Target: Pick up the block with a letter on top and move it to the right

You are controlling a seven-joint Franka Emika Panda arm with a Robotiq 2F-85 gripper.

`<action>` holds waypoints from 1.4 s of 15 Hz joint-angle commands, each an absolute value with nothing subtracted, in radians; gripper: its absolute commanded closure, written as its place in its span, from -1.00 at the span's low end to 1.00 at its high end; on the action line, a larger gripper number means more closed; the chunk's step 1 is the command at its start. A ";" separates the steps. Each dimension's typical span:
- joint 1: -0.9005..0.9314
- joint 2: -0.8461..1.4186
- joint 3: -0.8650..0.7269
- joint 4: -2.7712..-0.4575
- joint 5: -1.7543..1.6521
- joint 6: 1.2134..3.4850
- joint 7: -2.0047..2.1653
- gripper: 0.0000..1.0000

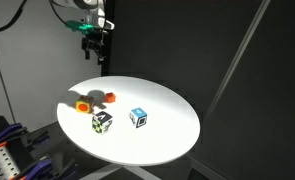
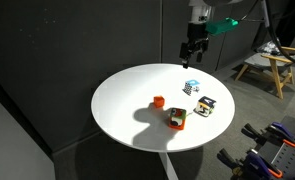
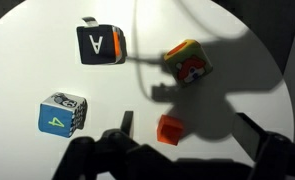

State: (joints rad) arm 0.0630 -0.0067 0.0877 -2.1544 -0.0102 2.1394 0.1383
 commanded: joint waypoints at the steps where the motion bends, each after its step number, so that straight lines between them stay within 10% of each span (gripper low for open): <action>1: 0.047 0.012 0.060 -2.174 0.003 2.188 0.086 -1.00; 21: -0.041 0.023 -0.041 -2.444 -0.011 2.534 -0.101 -1.00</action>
